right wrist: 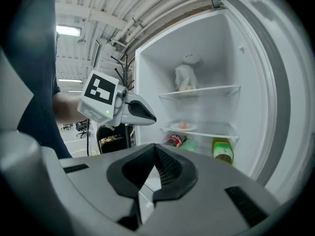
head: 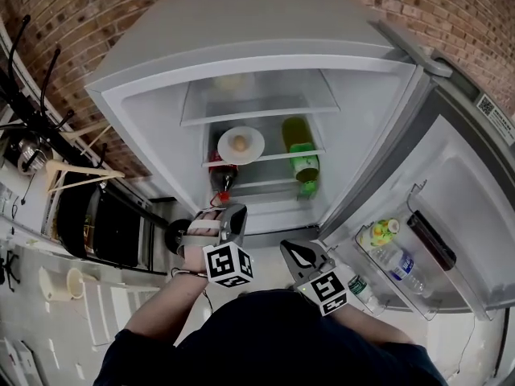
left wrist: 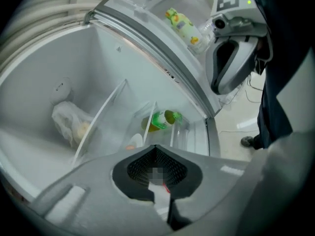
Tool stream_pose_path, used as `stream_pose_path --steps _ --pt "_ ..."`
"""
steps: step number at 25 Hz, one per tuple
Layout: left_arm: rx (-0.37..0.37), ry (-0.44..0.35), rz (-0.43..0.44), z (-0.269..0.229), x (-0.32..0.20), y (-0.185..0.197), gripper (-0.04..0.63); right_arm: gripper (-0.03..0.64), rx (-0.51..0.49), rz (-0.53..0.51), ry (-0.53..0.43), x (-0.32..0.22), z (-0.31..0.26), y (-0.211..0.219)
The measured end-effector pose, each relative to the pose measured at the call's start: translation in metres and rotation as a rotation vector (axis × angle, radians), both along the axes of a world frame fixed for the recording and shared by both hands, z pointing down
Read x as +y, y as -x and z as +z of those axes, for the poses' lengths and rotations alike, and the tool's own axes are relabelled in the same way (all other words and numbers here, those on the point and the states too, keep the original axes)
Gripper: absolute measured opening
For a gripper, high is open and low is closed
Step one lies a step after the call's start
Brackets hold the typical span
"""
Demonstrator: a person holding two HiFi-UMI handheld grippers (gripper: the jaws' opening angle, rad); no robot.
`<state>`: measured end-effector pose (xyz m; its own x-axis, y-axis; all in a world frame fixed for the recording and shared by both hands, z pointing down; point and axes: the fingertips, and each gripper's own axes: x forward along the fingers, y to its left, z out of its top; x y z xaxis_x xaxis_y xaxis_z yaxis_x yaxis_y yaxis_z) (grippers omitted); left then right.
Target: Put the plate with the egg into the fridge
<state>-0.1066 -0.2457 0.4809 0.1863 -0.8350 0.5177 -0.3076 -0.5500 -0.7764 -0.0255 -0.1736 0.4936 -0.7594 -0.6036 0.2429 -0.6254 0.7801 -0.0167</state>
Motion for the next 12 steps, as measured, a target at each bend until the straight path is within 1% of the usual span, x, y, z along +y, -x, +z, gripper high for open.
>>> stream_pose_path --steps 3,6,12 --pt "0.114 0.041 -0.024 0.003 0.013 -0.002 0.006 0.009 -0.007 -0.001 -0.007 0.0 -0.002 0.002" --pt "0.239 0.078 -0.026 0.001 0.027 -0.01 0.006 0.009 -0.009 -0.005 -0.004 0.003 -0.002 0.003" --pt "0.564 0.154 0.007 -0.011 0.058 -0.036 0.006 0.009 -0.006 -0.013 -0.008 0.005 -0.004 0.005"
